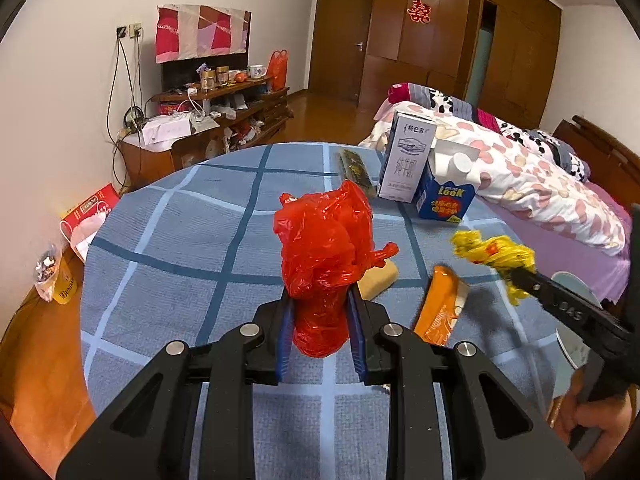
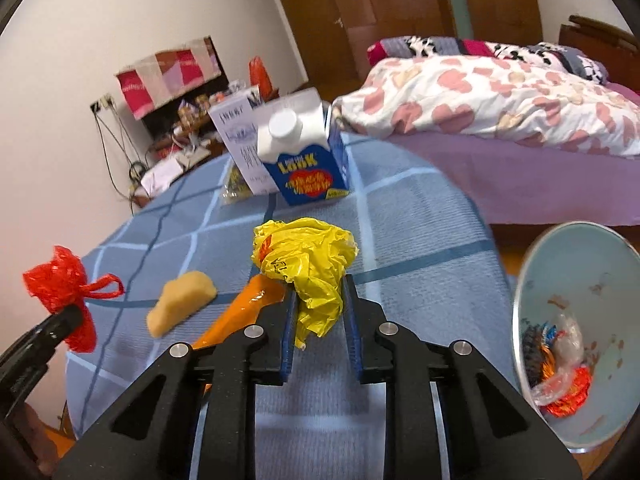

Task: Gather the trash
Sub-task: 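Grasp the red plastic bag with left tool while right tool grasps yellow plastic bag, then carry the red bag and yellow bag over the wastebasket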

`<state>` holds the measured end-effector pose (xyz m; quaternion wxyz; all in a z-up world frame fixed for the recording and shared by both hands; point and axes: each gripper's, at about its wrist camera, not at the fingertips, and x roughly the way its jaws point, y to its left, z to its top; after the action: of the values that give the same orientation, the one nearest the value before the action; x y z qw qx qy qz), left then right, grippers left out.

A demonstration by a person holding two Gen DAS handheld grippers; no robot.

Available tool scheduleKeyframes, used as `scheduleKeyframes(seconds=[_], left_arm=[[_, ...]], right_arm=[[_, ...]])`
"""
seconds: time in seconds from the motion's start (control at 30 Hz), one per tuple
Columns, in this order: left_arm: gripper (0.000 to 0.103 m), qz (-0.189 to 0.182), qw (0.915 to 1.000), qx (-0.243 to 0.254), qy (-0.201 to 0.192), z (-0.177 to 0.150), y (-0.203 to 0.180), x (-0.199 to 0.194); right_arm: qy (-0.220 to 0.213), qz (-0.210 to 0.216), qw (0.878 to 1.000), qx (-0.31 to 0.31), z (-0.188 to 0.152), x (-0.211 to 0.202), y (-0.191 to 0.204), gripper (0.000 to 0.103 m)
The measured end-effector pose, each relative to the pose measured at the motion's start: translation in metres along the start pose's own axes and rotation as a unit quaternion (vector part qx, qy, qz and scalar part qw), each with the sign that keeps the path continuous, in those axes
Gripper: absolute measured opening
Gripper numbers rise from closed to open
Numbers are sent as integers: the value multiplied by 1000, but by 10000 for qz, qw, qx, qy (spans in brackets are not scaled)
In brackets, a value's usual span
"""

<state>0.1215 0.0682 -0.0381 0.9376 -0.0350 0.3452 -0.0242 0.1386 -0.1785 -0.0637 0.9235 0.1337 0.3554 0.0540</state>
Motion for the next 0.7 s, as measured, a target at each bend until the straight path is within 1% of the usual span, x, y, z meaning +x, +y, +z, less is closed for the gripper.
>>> scheduleKeyframes(seconds=[0.27, 0.47, 0.7], left_arm=[[24, 132, 9995, 252, -122, -4, -14, -20], [24, 112, 9993, 324, -159, -8, -23, -30], [24, 95, 9990, 406, -171, -14, -29, -40]], right_arm=[[-431, -1, 9991, 43, -12, -46, 0, 21], [-502, 26, 9987, 89, -20, -68, 0, 21], [-518, 59, 9986, 94, -31, -81, 0, 21]])
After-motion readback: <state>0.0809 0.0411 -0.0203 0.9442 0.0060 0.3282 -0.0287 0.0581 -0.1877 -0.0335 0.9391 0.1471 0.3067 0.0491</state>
